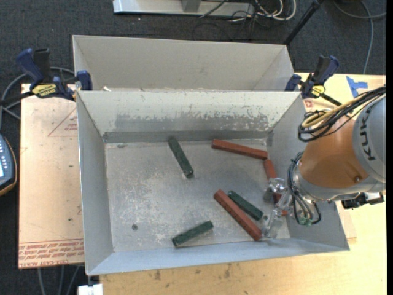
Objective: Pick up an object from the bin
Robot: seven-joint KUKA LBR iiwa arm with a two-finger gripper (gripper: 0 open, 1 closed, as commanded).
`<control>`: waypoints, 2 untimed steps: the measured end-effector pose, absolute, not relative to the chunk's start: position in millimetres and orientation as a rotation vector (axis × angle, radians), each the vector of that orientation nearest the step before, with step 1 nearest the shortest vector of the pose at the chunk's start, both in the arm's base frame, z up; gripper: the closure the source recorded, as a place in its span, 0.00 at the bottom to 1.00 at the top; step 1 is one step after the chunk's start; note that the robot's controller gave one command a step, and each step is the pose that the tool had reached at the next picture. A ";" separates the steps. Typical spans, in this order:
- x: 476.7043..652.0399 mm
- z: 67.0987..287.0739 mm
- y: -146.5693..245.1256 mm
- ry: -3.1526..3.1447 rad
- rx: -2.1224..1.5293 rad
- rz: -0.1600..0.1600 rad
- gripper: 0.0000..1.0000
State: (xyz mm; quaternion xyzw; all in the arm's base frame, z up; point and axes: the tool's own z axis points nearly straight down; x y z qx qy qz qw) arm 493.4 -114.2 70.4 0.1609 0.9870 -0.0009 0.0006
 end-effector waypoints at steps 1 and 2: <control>544.9 147.4 -70.5 3.032 0.786 0.005 0.00; 554.7 153.3 -14.6 3.108 0.436 0.004 0.00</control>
Offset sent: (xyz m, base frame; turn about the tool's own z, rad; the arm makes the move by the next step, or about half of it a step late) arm 0.0487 0.0417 0.0750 0.1887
